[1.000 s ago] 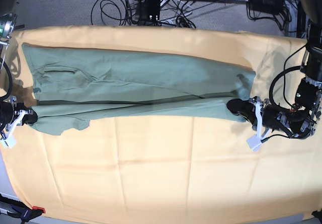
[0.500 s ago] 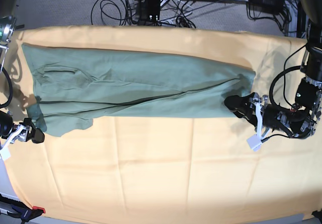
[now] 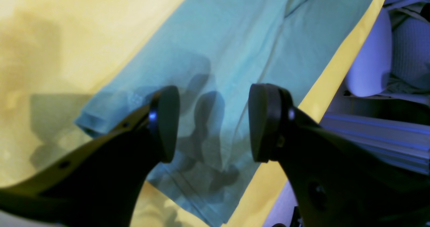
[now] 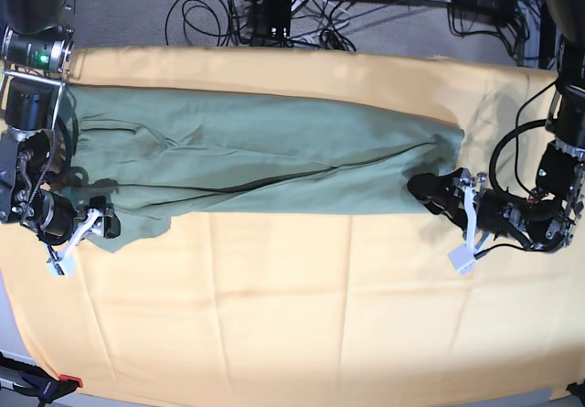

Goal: Fold the T-shirt properly

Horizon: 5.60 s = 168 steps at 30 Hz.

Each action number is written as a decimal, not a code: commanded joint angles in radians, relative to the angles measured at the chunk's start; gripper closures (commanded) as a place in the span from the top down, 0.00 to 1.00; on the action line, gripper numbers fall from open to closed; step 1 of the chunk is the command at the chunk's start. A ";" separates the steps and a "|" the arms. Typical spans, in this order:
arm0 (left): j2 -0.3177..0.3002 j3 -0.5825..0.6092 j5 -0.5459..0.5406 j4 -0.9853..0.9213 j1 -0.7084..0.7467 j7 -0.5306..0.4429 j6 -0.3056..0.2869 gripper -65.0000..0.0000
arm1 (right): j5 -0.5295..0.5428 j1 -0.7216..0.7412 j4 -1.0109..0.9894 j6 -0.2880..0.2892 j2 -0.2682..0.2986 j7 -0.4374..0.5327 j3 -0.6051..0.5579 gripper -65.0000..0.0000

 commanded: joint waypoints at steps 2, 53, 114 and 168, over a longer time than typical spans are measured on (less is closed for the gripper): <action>-0.016 -0.009 -0.023 0.011 -0.031 -0.004 -0.007 0.53 | -0.003 0.012 0.015 -0.008 0.003 0.012 0.004 0.70; -0.013 -0.009 -0.023 0.011 -0.031 -0.012 -0.007 0.53 | 0.347 -0.254 0.459 0.059 0.078 -0.129 0.004 0.00; -0.092 -0.010 -0.023 0.011 -0.117 -0.011 -0.007 0.53 | 0.255 -0.315 0.468 0.059 0.119 -0.124 0.005 0.00; -0.163 -0.745 -0.014 -0.019 0.304 0.017 0.034 0.53 | 0.172 -0.489 0.595 -0.015 0.095 -0.219 0.045 0.00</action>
